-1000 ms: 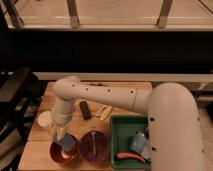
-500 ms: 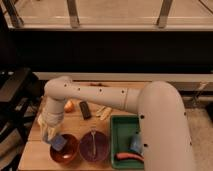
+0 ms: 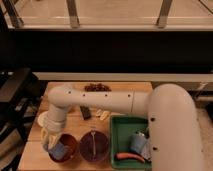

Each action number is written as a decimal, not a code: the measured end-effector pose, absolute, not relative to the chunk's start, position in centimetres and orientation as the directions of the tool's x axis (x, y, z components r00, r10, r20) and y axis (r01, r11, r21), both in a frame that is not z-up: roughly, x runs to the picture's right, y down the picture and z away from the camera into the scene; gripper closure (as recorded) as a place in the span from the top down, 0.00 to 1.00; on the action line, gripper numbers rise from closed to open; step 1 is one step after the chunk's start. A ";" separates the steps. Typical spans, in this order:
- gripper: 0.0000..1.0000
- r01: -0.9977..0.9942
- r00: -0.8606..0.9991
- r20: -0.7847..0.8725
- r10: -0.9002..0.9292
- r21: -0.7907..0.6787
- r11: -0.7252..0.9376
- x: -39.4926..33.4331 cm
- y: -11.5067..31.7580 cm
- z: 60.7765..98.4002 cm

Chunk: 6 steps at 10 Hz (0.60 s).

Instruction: Wipe red bowl with sponge

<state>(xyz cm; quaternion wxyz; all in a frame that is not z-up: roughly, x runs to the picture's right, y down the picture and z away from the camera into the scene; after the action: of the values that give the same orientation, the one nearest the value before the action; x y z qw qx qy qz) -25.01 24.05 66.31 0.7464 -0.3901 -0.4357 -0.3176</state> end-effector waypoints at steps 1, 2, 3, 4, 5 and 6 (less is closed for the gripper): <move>0.00 0.803 0.439 0.890 -0.125 -0.325 0.500 -23.9 24.0 66.4; 0.00 0.790 0.460 0.880 -0.120 -0.344 0.508 -22.6 23.7 66.7; 0.00 0.784 0.474 0.872 -0.120 -0.355 0.510 -22.0 23.1 67.2; 0.00 0.785 0.477 0.869 -0.132 -0.354 0.509 -21.8 22.1 68.0; 0.00 0.794 0.467 0.873 -0.144 -0.341 0.504 -22.2 21.5 68.5; 0.00 0.803 0.451 0.879 -0.153 -0.325 0.499 -23.1 21.2 68.9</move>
<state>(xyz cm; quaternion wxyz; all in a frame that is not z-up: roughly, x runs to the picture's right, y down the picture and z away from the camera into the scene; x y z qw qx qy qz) -23.09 21.15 68.86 0.7579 -0.3885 -0.4184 -0.3155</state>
